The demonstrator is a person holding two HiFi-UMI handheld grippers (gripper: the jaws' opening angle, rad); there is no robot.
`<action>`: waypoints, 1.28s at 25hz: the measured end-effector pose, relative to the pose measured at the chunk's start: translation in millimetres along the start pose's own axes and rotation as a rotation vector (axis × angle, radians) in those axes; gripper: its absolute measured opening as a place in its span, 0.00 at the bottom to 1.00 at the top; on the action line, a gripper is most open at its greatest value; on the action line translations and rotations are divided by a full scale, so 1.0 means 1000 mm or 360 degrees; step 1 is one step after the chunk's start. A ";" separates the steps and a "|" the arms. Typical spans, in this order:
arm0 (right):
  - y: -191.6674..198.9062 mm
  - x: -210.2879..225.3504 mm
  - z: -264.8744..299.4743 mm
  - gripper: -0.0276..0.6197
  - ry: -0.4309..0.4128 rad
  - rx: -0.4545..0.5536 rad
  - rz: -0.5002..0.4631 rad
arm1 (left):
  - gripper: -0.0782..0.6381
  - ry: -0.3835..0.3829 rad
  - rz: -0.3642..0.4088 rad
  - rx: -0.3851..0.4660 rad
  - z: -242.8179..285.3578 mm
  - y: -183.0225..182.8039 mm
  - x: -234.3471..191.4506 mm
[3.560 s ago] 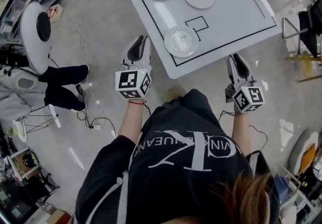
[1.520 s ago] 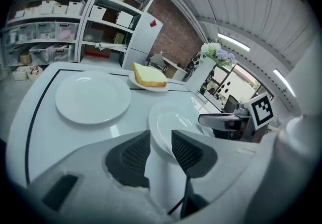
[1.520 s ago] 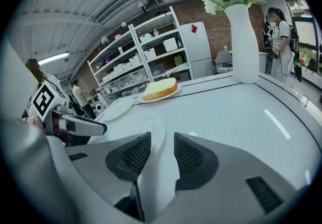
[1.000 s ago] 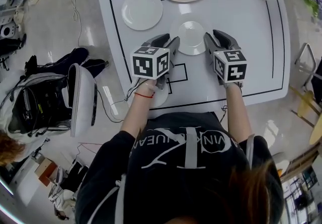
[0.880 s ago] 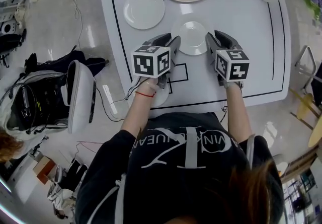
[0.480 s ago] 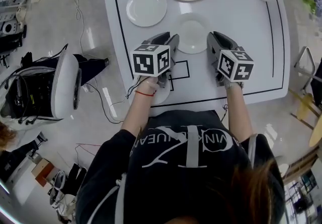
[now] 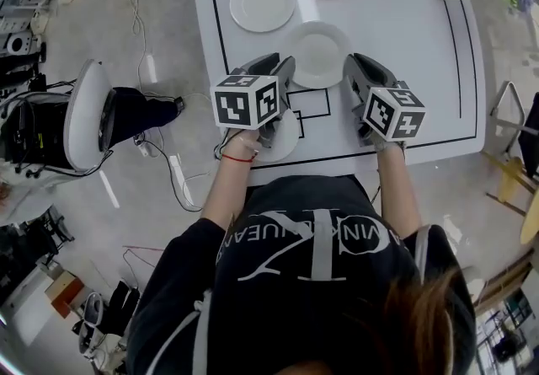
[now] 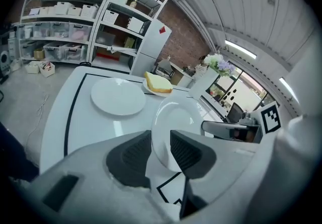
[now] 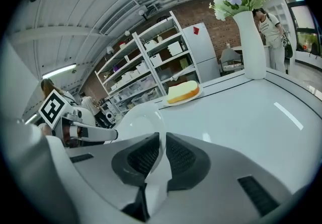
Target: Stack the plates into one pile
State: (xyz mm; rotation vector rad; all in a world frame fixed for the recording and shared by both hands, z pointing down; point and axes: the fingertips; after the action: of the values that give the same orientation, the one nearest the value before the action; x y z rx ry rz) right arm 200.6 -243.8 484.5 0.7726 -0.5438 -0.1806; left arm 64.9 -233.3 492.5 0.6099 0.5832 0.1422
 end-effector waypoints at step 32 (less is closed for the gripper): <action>0.131 -0.141 -0.021 0.10 -0.0040 -0.0245 0.0038 | 0.33 0.0086 -0.0014 -0.0331 -0.122 0.138 -0.057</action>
State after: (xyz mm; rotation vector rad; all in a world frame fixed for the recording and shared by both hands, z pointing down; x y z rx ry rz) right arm 86.5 -88.7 508.5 0.6144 -0.5562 -0.2080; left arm -43.8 -76.4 518.4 0.4029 0.6145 0.2091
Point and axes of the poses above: the fingertips, and each gripper's own axes: z forward along the fingers, x to its right, y out of its underside, and after that the axes turned 3 degrees about -x, right-handed
